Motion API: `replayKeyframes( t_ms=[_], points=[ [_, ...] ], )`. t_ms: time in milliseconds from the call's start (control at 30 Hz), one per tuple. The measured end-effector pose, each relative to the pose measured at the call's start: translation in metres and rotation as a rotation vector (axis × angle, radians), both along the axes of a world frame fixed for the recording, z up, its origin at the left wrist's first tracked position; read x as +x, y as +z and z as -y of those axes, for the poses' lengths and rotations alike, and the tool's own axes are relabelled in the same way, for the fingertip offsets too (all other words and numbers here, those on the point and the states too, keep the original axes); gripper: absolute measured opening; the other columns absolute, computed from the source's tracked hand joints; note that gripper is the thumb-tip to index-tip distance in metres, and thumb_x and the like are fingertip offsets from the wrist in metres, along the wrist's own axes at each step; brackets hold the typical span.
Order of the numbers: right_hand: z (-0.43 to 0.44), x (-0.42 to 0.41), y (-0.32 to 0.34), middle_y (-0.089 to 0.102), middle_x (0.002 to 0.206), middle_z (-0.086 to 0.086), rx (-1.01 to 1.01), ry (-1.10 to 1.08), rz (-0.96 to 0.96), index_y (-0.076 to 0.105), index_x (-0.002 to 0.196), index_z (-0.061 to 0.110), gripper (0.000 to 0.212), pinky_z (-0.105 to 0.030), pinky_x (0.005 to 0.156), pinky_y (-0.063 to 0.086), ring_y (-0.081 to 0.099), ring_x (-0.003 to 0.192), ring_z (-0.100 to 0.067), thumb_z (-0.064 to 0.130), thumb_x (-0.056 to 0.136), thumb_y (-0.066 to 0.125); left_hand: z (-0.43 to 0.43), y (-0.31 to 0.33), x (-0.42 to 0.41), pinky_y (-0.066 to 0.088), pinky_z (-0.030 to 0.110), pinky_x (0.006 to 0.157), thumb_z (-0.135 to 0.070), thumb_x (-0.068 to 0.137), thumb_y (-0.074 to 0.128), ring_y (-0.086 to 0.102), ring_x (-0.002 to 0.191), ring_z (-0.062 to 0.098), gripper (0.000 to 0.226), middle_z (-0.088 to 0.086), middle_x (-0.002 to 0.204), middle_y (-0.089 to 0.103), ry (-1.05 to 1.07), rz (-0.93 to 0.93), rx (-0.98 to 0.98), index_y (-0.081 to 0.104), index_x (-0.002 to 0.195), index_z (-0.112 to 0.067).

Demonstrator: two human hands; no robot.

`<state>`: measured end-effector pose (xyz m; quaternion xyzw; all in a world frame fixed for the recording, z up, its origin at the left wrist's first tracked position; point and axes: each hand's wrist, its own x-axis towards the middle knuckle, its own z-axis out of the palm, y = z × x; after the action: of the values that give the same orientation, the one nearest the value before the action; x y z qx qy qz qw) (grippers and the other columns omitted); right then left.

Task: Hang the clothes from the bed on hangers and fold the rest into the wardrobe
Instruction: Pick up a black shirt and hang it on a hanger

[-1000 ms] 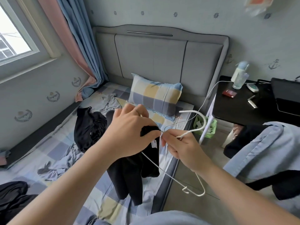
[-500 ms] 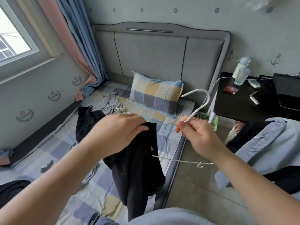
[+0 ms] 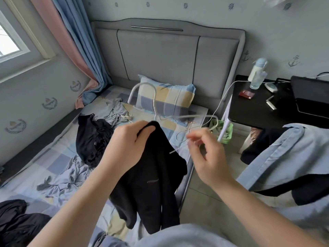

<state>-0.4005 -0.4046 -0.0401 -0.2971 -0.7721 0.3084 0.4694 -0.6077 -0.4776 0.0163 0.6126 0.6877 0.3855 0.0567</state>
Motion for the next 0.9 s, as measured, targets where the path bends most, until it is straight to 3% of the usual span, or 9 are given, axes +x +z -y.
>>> replayKeyframes(
  t_ms=[100,200,300,400,500,667,800,900],
  points=[
    [0.010,-0.014,-0.015,0.059,0.120,0.015,-0.272,0.191,0.191,0.057,0.128,0.025,0.032,-0.019,0.097,0.044,0.055,0.116,-0.005,0.024,0.096,0.056,-0.003,0.003,0.010,0.035,0.020,0.051,-0.023,0.100,0.060,0.049,0.056,0.011,0.026,-0.007,0.062,0.056,0.076,0.136,0.061,0.060,0.073,-0.022],
    [0.008,-0.027,-0.028,0.052,0.132,0.013,-0.330,0.199,0.333,0.046,0.142,0.029,0.048,-0.034,0.109,0.040,0.047,0.126,-0.005,0.029,0.096,0.059,-0.005,0.002,0.016,0.031,0.020,0.050,-0.023,0.100,0.059,0.042,0.053,0.010,0.032,-0.004,0.059,0.051,0.103,0.216,0.064,0.054,0.068,-0.021],
    [0.003,-0.034,-0.033,0.063,0.113,0.008,-0.284,0.118,0.298,0.061,0.123,0.025,0.028,-0.039,0.101,0.045,0.057,0.109,-0.011,0.026,0.095,0.062,-0.003,-0.005,0.018,0.038,0.033,0.058,-0.025,0.100,0.058,0.049,0.060,0.018,0.028,0.003,0.064,0.057,0.124,0.262,0.031,0.060,0.075,-0.012],
    [0.000,-0.040,-0.035,0.063,0.097,0.006,-0.430,0.204,0.242,0.064,0.106,0.025,0.014,-0.035,0.091,0.049,0.060,0.095,-0.012,0.020,0.092,0.066,0.000,-0.012,0.018,0.031,0.027,0.053,-0.027,0.099,0.058,0.041,0.056,0.013,0.031,0.006,0.064,0.050,0.146,0.299,0.004,0.055,0.072,-0.012],
    [-0.003,-0.040,-0.041,0.057,0.091,0.012,-0.496,0.248,0.237,0.061,0.085,0.032,0.013,-0.027,0.086,0.043,0.058,0.092,-0.008,0.021,0.088,0.068,0.003,-0.018,0.012,0.028,0.031,0.052,-0.029,0.100,0.058,0.041,0.060,0.026,0.033,0.013,0.065,0.048,0.160,0.319,-0.017,0.056,0.075,-0.006],
    [-0.002,-0.029,-0.048,0.063,0.081,0.016,-0.624,0.490,0.114,0.062,0.084,0.034,0.011,-0.021,0.075,0.049,0.063,0.082,-0.006,0.023,0.082,0.065,0.009,-0.024,0.000,0.028,0.032,0.053,-0.031,0.100,0.058,0.041,0.059,0.032,0.035,0.020,0.067,0.048,0.188,0.321,-0.051,0.058,0.079,-0.003],
    [-0.012,-0.016,-0.051,0.071,0.097,0.017,-0.669,0.586,0.401,0.068,0.099,0.041,0.020,-0.016,0.077,0.052,0.069,0.094,-0.002,0.032,0.082,0.071,0.014,-0.026,-0.003,0.031,0.029,0.051,-0.031,0.098,0.060,0.043,0.054,0.022,0.025,0.012,0.067,0.054,0.157,0.290,-0.073,0.065,0.080,-0.015],
    [-0.026,-0.005,-0.061,0.071,0.089,0.020,-0.664,0.557,0.692,0.069,0.087,0.043,0.013,-0.015,0.072,0.049,0.068,0.090,-0.001,0.043,0.075,0.073,0.022,-0.025,-0.009,0.039,0.034,0.055,-0.032,0.098,0.061,0.054,0.061,0.025,0.016,0.006,0.069,0.063,0.143,0.269,-0.073,0.070,0.086,-0.028]
  ],
)
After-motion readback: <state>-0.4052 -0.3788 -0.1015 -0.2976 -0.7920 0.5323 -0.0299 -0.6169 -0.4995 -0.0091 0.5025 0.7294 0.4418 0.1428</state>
